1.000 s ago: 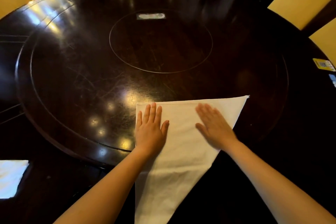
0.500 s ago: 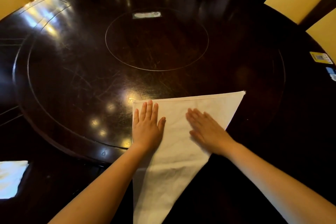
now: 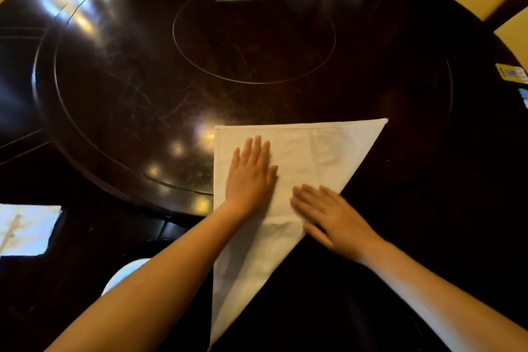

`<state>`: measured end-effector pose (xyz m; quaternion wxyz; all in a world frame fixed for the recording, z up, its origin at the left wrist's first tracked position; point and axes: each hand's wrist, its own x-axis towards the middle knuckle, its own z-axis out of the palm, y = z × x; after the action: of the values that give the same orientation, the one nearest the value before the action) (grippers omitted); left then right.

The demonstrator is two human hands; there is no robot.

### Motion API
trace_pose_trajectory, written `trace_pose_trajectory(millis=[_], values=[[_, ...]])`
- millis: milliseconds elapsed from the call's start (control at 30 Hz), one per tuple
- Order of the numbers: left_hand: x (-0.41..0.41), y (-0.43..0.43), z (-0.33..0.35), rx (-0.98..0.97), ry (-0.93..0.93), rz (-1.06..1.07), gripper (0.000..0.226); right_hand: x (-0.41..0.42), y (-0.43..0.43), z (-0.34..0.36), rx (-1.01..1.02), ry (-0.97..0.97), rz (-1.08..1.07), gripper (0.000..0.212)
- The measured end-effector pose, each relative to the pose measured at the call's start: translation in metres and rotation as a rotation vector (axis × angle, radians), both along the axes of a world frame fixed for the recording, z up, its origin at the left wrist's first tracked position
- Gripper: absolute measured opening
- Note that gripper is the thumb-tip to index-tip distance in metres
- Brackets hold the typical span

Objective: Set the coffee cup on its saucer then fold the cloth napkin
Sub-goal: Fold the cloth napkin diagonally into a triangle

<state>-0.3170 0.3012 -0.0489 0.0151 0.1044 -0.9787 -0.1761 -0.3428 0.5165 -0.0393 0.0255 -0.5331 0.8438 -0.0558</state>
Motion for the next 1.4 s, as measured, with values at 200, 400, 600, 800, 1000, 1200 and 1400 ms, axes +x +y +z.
trace_pose_trajectory(millis=[200, 400, 600, 800, 1000, 1200, 1400], values=[[0.102, 0.058, -0.016, -0.126, -0.021, -0.118, 0.057, 0.020, 0.008, -0.014, -0.087, -0.116, -0.003, 0.070], [0.178, 0.067, -0.041, -0.106, -0.095, -0.128, 0.061, 0.022, 0.003, -0.012, -0.191, -0.118, -0.034, 0.053], [0.187, 0.067, -0.037, -0.132, -0.215, -0.084, 0.053, 0.028, 0.017, -0.013, -0.274, 0.043, -0.139, 0.043], [0.205, 0.069, -0.021, -0.220, -0.302, -0.047, 0.060, 0.028, 0.021, -0.005, -0.374, 0.124, -0.244, 0.018], [0.202, 0.075, 0.010, -0.249, -0.294, 0.018, 0.019, 0.036, 0.031, -0.004, -0.271, 0.100, -0.332, 0.030], [0.173, 0.063, 0.061, -0.352, -0.297, 0.065, 0.019, 0.041, 0.019, -0.003, -0.124, 0.035, -0.393, 0.041], [0.125, 0.004, 0.119, -0.252, -0.313, 0.109, 0.019, 0.032, 0.007, 0.003, -0.158, 0.023, -0.444, 0.022]])
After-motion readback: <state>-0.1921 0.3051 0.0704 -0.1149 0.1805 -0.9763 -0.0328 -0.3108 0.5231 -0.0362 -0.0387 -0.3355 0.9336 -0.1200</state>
